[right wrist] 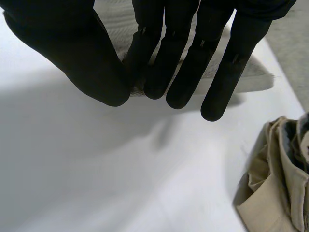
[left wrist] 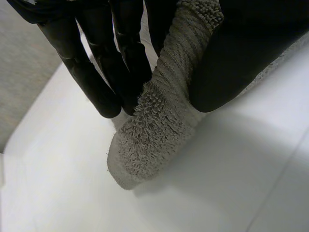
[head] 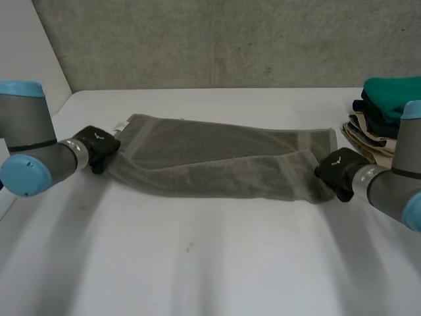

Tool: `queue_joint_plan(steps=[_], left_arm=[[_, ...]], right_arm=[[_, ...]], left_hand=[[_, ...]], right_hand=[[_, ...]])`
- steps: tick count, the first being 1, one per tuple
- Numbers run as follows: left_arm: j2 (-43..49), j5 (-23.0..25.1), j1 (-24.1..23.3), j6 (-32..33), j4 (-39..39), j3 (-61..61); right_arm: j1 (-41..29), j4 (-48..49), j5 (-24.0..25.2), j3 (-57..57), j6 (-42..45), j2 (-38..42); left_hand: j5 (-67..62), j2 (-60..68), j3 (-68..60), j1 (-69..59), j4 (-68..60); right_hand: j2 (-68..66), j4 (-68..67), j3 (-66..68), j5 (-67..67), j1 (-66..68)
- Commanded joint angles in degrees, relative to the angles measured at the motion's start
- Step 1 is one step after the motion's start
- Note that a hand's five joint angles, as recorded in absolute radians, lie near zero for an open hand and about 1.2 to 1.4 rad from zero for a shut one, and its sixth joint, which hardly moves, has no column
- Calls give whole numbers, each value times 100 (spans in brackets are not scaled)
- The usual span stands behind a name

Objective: Fold the laundry.

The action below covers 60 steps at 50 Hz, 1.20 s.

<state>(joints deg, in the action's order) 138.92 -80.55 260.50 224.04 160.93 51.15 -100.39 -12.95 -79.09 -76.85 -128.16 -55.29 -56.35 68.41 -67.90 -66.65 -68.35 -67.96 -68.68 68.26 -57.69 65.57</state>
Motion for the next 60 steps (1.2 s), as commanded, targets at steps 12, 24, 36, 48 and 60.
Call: queue_joint_plan(steps=[12, 24, 36, 48, 60], left_arm=[[-1823, -13, -465, -300, 448, 825], [-3501, -39, -1089, -282, 2080, 2108], [-4048, -39, -967, -177, 3761, 2821], [-3205, -285, -703, -221, 3771, 2031], [-2730, -1042, -676, -879, 3411, 1318]], right_arm=[[-402, -630, 131, 1734, -762, -430], [-1500, -287, 542, 3272, -1711, 1106], [-1712, -130, 675, 3985, -2265, 2311], [-1440, 1960, -861, 5031, -3039, 1435], [-1396, 3483, -669, 2739, -3224, -359]], left_hand=[[-1365, 1159, -1210, -1335, -1165], [-1365, 1159, -1210, -1335, -1165], [-1365, 1159, -1210, -1335, -1165], [-1365, 1159, -1210, -1335, -1165], [-881, 676, -727, -852, -682]], right_hand=[[5189, 5260, -5219, 5162, -4950], [5729, 5801, -5759, 5702, -5490], [2759, 2831, -2789, 2733, -2520], [-1204, -1132, 1174, -1231, 1443], [-1204, -1132, 1174, -1231, 1443]])
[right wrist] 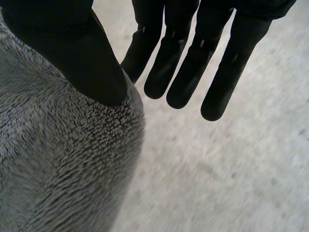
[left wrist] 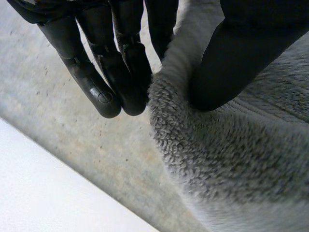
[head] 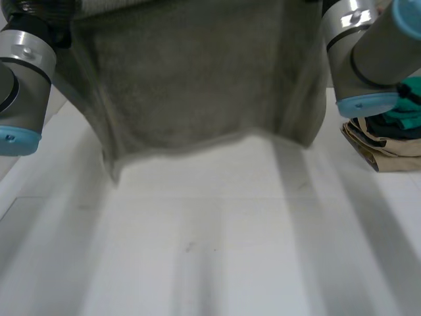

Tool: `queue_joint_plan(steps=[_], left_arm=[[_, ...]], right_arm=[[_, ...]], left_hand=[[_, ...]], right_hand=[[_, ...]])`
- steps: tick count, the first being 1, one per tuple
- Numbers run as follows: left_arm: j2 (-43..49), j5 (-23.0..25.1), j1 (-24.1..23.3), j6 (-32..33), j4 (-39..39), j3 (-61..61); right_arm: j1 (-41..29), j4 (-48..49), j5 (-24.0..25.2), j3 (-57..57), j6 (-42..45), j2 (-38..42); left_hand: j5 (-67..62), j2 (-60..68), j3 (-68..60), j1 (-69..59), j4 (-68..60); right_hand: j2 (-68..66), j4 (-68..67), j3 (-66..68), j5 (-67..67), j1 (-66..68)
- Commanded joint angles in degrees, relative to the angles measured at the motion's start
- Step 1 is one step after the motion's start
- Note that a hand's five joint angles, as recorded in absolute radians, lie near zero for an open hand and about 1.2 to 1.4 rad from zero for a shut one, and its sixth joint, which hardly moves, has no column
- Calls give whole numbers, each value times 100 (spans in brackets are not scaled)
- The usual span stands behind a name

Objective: Fold the laundry.

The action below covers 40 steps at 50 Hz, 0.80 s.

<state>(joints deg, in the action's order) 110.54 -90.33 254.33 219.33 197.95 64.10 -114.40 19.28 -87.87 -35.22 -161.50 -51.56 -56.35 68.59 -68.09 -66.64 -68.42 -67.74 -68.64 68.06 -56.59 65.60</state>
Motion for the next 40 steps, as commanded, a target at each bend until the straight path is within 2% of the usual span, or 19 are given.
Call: queue_joint_plan(steps=[1, 7, 13, 20, 25, 27, 40], left_arm=[[126, 14, -77, -478, -353, 181], [310, 427, 2, -514, -362, 1129], [749, 630, 20, -409, -415, 1816], [1286, 385, -15, -303, -766, 1756], [1418, 191, -15, -338, -1346, 1580], [1418, 182, 2, -347, -1601, 1562], [979, 358, 55, -689, -2006, 1650]], right_arm=[[23, 191, 191, -1888, 180, -898], [146, -3, 348, -3830, 531, -1383], [129, -30, 779, -5090, 918, -1007], [23, -65, 701, -5039, 1218, -303], [6, -74, 560, -4933, 1165, -285], [6, -74, 586, -4951, 1156, -302], [-117, -74, 569, -5065, 1306, -320]], left_hand=[[-729, 505, -555, -700, -522], [-845, 622, -671, -816, -638], [-795, 572, -621, -766, -588], [-292, 68, -118, -263, -85], [1321, -1545, 1495, 1350, 1529], [2598, -2822, 2772, 2627, 2806], [2670, -2894, 2844, 2700, 2878]], right_hand=[[-1226, -1136, 1194, -1341, 1440], [-1226, -1136, 1194, -1341, 1440], [-1226, -1136, 1194, -1341, 1440], [-1226, -1136, 1194, -1341, 1440], [-1226, -1136, 1194, -1341, 1440], [-1226, -1136, 1194, -1341, 1440], [-1226, -1136, 1194, -1341, 1440]])
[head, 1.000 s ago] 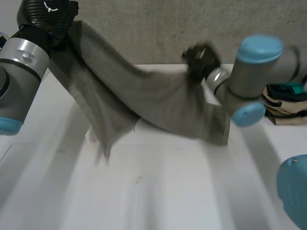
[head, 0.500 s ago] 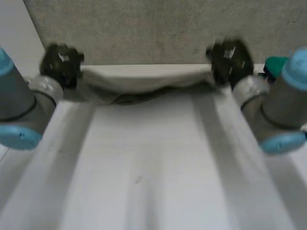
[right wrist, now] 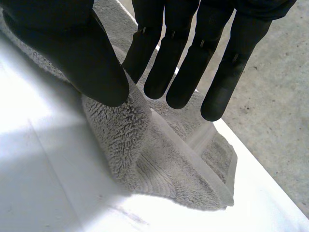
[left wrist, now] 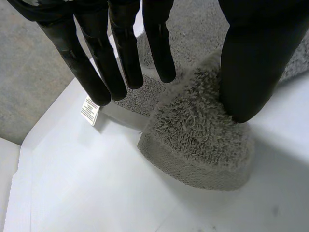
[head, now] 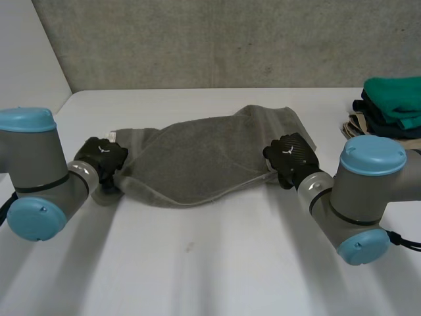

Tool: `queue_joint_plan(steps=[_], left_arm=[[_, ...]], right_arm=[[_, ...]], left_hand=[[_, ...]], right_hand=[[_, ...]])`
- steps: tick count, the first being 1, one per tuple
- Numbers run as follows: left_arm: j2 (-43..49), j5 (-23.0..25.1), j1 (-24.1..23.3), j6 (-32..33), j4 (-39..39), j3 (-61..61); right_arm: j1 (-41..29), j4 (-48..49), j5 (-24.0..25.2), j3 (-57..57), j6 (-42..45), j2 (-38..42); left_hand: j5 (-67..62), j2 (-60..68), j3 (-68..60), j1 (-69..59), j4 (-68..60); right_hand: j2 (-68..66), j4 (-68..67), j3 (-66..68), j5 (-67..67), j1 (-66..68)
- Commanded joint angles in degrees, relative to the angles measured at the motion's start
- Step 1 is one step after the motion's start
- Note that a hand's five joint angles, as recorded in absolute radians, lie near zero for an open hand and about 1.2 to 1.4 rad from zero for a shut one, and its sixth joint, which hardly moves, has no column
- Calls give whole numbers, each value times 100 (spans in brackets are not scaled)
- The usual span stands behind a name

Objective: Fold the laundry.

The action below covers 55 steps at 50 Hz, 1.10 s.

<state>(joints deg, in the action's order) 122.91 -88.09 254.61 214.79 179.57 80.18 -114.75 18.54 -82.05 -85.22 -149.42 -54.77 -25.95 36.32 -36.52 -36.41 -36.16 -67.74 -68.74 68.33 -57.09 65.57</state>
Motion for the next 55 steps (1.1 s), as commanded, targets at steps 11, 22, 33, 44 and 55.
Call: queue_joint_plan(steps=[11, 22, 33, 44, 55], left_arm=[[119, 310, 282, -368, -695, -477], [199, 538, 450, -587, -1557, -917], [-759, 627, 371, -781, -1284, -592], [-1067, 504, 221, -772, -1082, -609], [-1049, 469, 221, -772, -1047, -671]], right_arm=[[-197, 18, -13, -188, 492, -16], [-179, -8, 22, -153, 554, -139], [365, -920, 926, 926, 834, -236], [823, -3839, 1287, 3607, 3005, 1152], [805, -3735, 1472, 4760, 4193, 2321]], left_hand=[[826, -862, 882, 872, 847], [-4405, 4368, -4348, -4359, -4384], [-4405, 4368, -4348, -4359, -4384], [-4405, 4368, -4348, -4359, -4384], [-4405, 4368, -4348, -4359, -4384]], right_hand=[[-1226, -1126, 1167, -1291, 1443], [-1024, -923, 965, -1089, 1241], [4058, 4159, -4117, 3993, -3841], [4125, 4226, -4184, 4060, -3908], [4125, 4226, -4184, 4060, -3908]])
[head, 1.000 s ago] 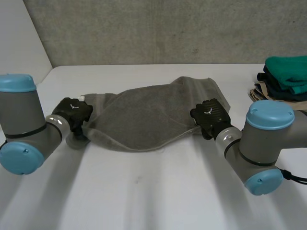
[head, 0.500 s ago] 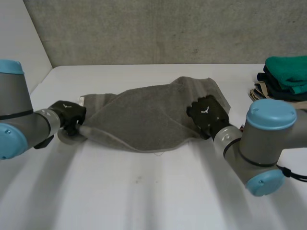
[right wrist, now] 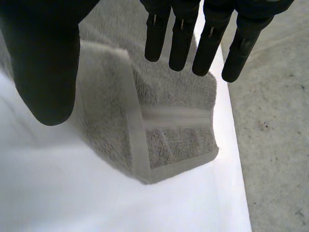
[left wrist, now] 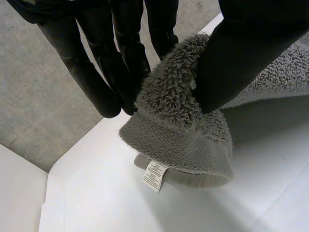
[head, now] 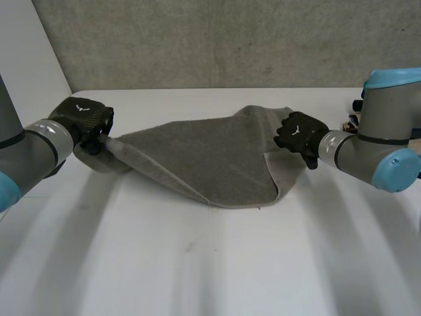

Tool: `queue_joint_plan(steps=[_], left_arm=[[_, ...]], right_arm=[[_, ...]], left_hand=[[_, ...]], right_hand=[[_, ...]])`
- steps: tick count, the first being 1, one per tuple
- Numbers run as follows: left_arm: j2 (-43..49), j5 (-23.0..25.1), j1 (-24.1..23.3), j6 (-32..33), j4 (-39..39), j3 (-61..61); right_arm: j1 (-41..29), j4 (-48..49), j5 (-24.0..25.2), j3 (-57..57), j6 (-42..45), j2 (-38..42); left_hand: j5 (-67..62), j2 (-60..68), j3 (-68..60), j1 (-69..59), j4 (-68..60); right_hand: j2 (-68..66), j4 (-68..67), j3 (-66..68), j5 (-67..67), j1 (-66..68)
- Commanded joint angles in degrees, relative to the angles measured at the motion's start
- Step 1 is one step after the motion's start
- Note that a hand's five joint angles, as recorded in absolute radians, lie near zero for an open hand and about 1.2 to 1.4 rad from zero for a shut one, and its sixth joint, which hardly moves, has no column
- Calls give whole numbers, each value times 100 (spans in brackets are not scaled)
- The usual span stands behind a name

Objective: Fold the laundry.

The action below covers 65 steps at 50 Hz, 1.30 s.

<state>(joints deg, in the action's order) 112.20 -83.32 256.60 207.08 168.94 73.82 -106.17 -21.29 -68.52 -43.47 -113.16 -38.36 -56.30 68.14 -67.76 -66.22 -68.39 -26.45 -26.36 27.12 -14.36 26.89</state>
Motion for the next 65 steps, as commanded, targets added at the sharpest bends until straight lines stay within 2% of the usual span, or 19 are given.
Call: queue_joint_plan(steps=[1, 10, 21, 25, 28, 29, 32, 35, 40, 43, 47, 48, 49, 52, 58, 61, 65], left_arm=[[21, -9, 21, -1, 16, -43], [30, -9, 47, -27, 33, -96], [30, -9, 118, -27, 33, -96], [21, -9, 135, -36, 33, -96], [12, -9, 144, -36, 33, -87], [4, -9, 162, -36, 25, -70], [-5, -9, 188, -27, 7, -70], [-32, -9, 241, -18, -10, -52], [-198, 17, 329, -1, -37, 114], [-269, 26, 338, 34, -63, 167], [-304, 53, 320, 201, -169, 282], [-313, 61, 311, 271, -186, 308], [-296, 70, 302, 307, -186, 308], [-269, 70, 294, 333, -151, 273], [-190, 44, 285, 325, -142, 124], [-172, 26, 267, 298, -142, 80], [-164, 17, 232, 281, -134, 9]], right_arm=[[-61, 266, 129, 646, 593, 742], [-132, 459, 313, 1174, 541, 1287], [-193, 459, 454, 1227, 550, 1366], [-211, 433, 480, 1192, 541, 1357], [-211, 380, 480, 1165, 559, 1331], [-193, 389, 472, 1157, 567, 1253], [-150, 389, 463, 1096, 489, 1033], [0, 415, 472, 736, 33, 629], [377, 389, 410, -282, -548, -161], [518, 240, 305, -758, -435, -461], [624, -103, 41, -1295, 241, -830], [607, 53, 58, -1383, 364, -875], [589, 177, 85, -1418, 339, -858], [414, 781, 190, -1445, 24, -849], [106, 1285, 453, -1279, -513, -638], [-61, 1110, 656, -919, -619, -331], [-158, 513, 691, -304, -575, 117]], left_hand=[[-1370, 1186, -1224, -1378, -1161], [-1370, 1186, -1224, -1378, -1161], [-1370, 1186, -1224, -1378, -1161], [-1370, 1186, -1224, -1378, -1161], [-1370, 1186, -1224, -1378, -1161], [-1370, 1186, -1224, -1378, -1161], [-1370, 1186, -1224, -1378, -1161], [-1370, 1186, -1224, -1378, -1161], [-1370, 1186, -1224, -1378, -1161], [-1370, 1186, -1224, -1378, -1161], [-1370, 1186, -1224, -1378, -1161], [-1370, 1186, -1224, -1378, -1161], [-1370, 1186, -1224, -1378, -1161], [-1370, 1186, -1224, -1378, -1161], [-1305, 1121, -1158, -1313, -1096], [-1271, 1087, -1124, -1279, -1062], [-1238, 1053, -1091, -1246, -1029]], right_hand=[[-4, -12, -63, -213, -40], [550, 541, -617, 340, -593], [585, 577, -652, 376, -629], [-757, -766, 691, -967, 714], [-3408, -3417, 3342, -3618, 3365], [-5335, -5344, 5269, -5545, 5292], [-5355, -5364, 5288, -5564, 5311], [-5355, -5364, 5288, -5564, 5311], [-5355, -5364, 5288, -5564, 5311], [-5355, -5364, 5288, -5564, 5311], [-5355, -5364, 5288, -5564, 5311], [-2788, -2797, 2721, -2998, 2745], [-1780, -1789, 1713, -1989, 1737], [-380, -389, 313, -590, 337], [769, 760, -835, 559, -812], [821, 812, -887, 611, -864], [770, 762, -837, 561, -814]])
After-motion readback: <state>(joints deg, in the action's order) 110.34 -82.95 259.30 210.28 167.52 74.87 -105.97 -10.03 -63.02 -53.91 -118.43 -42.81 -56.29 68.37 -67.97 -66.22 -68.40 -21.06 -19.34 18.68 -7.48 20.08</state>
